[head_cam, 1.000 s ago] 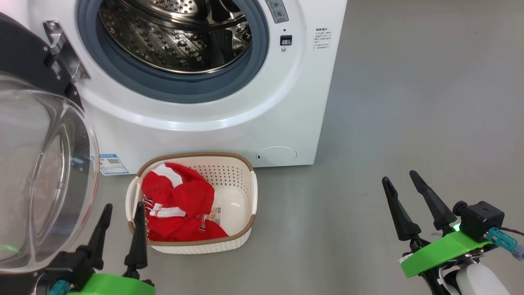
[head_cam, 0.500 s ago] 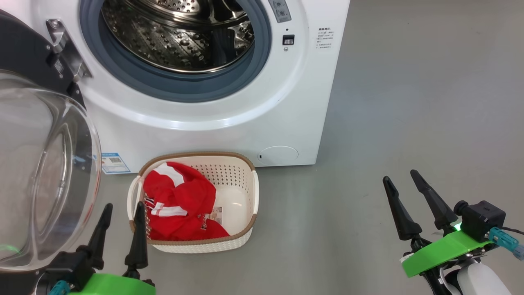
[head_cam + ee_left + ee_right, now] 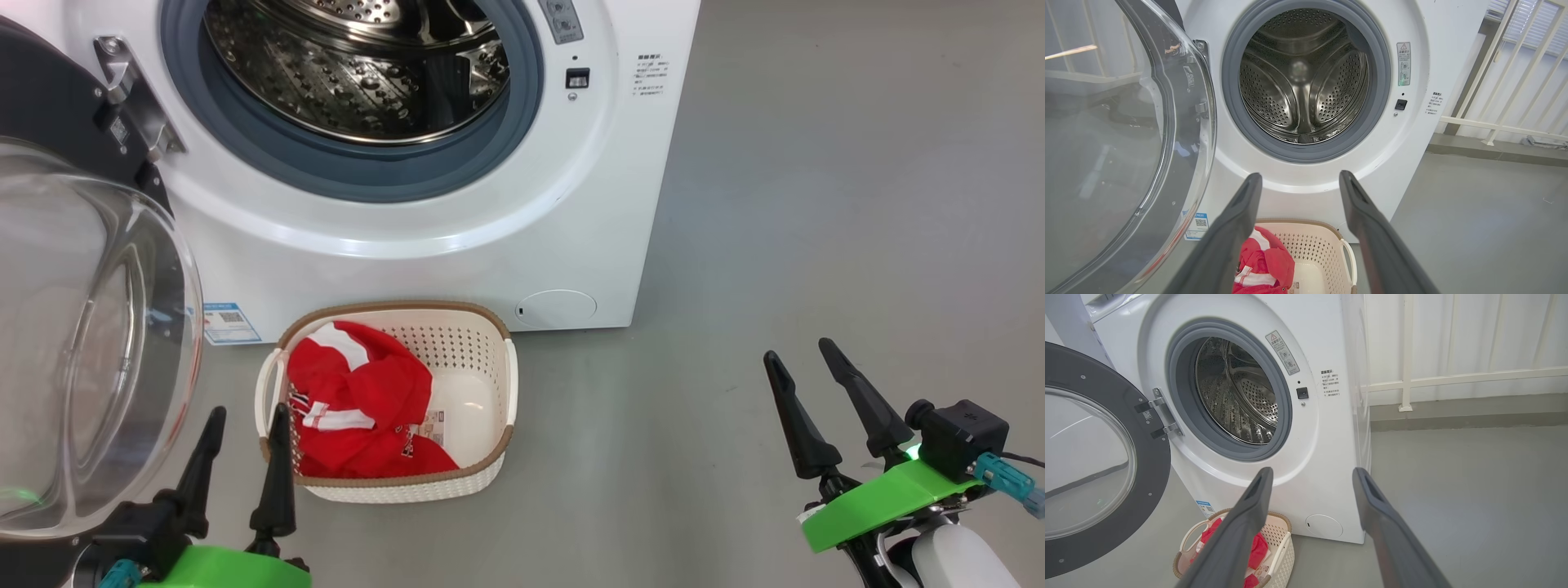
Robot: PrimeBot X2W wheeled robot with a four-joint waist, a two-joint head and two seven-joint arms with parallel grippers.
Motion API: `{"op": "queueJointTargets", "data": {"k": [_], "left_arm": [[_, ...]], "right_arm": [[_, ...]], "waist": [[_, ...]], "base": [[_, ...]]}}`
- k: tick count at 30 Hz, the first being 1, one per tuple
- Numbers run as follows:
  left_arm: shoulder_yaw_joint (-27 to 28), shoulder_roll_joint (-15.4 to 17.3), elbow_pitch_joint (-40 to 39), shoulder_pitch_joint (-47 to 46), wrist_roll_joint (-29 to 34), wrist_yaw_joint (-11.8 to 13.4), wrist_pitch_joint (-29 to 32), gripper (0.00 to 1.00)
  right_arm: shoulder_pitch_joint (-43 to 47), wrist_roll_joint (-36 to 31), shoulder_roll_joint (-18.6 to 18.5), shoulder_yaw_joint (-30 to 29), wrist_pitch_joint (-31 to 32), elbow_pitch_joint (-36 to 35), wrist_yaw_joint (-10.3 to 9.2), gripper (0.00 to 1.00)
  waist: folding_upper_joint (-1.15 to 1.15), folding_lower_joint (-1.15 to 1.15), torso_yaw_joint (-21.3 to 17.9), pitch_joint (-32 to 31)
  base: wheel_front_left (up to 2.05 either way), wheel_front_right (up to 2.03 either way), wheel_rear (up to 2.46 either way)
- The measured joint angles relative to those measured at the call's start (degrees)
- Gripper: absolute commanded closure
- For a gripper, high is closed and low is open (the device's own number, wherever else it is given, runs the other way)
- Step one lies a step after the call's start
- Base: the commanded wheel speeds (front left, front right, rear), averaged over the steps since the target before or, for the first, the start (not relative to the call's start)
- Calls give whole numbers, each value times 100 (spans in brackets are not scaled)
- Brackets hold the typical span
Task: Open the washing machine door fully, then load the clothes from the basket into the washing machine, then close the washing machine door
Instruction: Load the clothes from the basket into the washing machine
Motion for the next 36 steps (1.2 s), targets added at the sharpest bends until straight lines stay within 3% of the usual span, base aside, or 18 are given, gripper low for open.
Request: {"op": "queueJointTargets", "data": {"k": [14, 36], "left_arm": [[13, -13, 20, -1, 42, -7, 0, 0], [12, -16, 62, -8, 42, -49, 0, 0]], "right_arm": [[0, 0, 2, -7, 0, -7, 0, 0], [-1, 0, 31, -29, 0, -19, 0, 0]], "waist": [[0, 0, 19, 70], [0, 0, 22, 127]], "base": [[12, -12, 0], [105, -105, 0]]}}
